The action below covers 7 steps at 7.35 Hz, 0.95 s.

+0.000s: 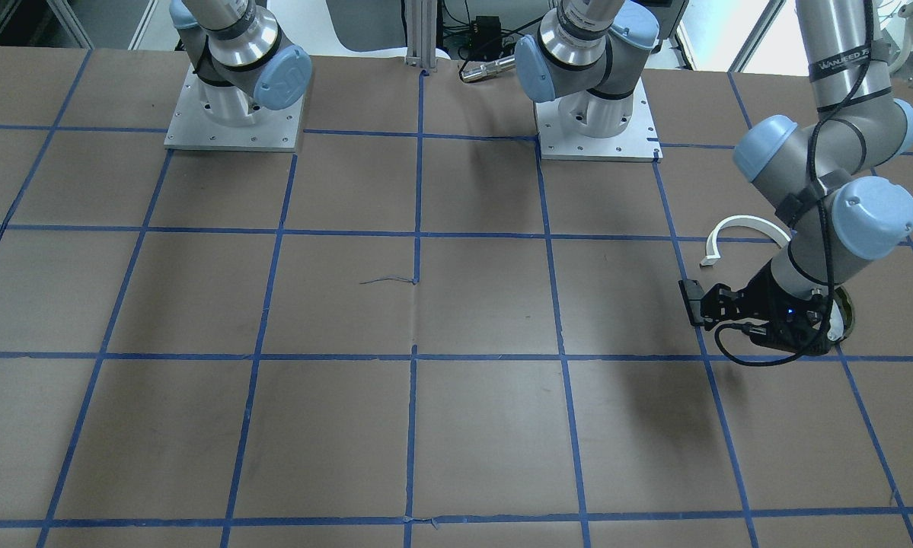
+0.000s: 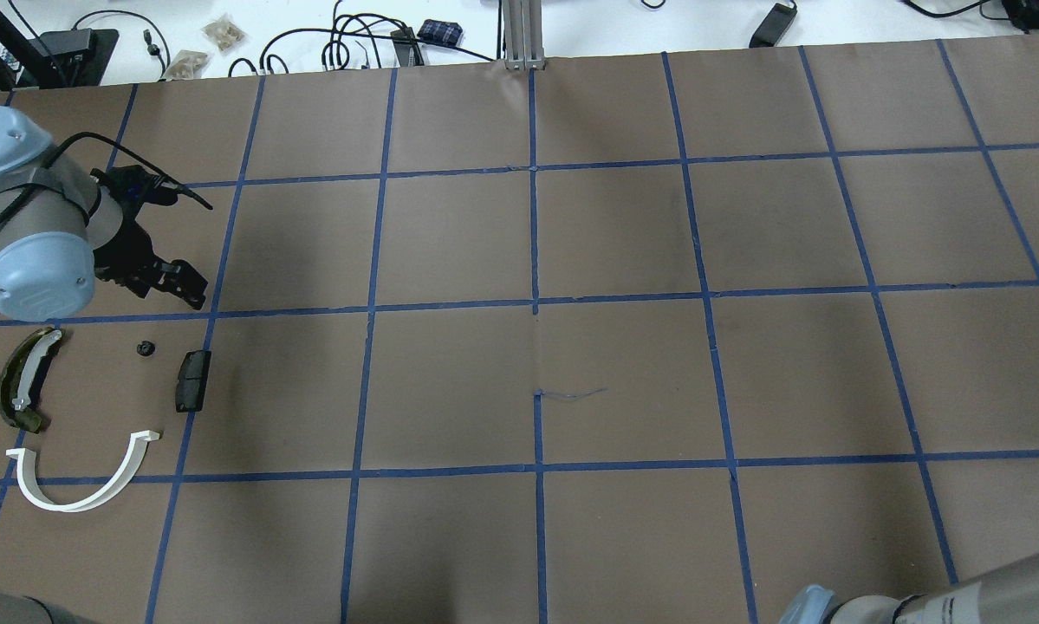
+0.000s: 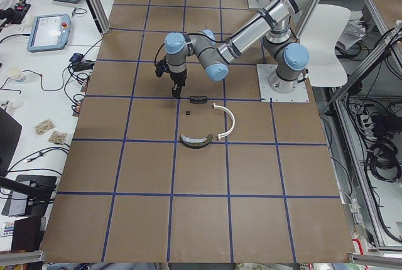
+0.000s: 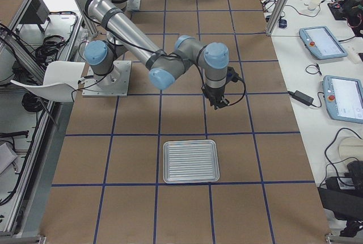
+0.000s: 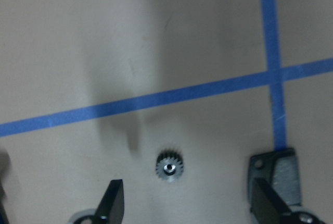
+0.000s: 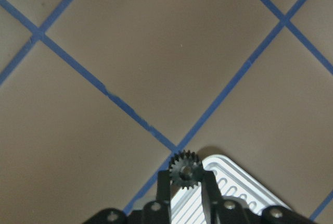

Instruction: Place bearing gear from tray to pile

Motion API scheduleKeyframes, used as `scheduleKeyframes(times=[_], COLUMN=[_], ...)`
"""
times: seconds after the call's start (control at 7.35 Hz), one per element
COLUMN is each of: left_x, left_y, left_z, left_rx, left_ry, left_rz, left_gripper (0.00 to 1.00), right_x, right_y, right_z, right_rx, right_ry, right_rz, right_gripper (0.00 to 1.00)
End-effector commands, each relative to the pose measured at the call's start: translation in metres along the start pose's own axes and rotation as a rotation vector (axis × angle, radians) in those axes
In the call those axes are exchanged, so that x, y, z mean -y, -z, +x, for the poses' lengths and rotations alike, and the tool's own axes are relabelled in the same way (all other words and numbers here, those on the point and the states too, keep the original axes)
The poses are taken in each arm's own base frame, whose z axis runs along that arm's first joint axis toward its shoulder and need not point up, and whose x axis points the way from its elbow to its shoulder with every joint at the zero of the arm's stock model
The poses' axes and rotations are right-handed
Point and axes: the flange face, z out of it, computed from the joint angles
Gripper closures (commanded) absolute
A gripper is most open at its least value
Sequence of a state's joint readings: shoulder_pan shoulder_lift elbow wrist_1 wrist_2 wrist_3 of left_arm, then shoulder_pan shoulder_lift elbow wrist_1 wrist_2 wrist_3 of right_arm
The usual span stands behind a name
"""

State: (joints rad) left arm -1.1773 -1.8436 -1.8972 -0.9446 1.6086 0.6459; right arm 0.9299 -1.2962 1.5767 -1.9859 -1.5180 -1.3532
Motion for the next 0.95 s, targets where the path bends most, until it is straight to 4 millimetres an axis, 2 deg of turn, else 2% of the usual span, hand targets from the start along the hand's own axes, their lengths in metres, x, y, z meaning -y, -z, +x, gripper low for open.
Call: scheduleKeyframes(times=[0.0, 0.14, 0.27, 0.41, 0.68, 0.82], left_x=[0.017, 0.021, 0.027, 0.031, 0.031, 0.031], left_y=[0.004, 0.000, -0.002, 0.000, -0.001, 0.000], left_z=[0.028, 0.038, 0.060, 0.074, 0.076, 0.076], left_rx=[-0.057, -0.104, -0.119, -0.120, -0.122, -0.120], left_ry=[-0.010, 0.002, 0.006, 0.010, 0.007, 0.007], left_rz=[0.050, 0.069, 0.067, 0.066, 0.064, 0.067], left_gripper=[0.13, 0.13, 0.13, 0.13, 0.13, 0.13], right_x=[0.100, 0.141, 0.180, 0.212, 0.269, 0.294], right_y=[-0.001, -0.007, 0.001, -0.003, -0.025, -0.045], right_z=[-0.067, -0.109, -0.158, -0.204, -0.302, -0.335], right_rx=[0.025, 0.050, 0.054, 0.074, 0.125, 0.126], right_ry=[-0.078, -0.142, -0.199, -0.286, -0.454, -0.496], right_rz=[0.007, 0.004, 0.011, 0.005, -0.019, 0.013], right_gripper=[0.91, 0.89, 0.89, 0.89, 0.91, 0.91])
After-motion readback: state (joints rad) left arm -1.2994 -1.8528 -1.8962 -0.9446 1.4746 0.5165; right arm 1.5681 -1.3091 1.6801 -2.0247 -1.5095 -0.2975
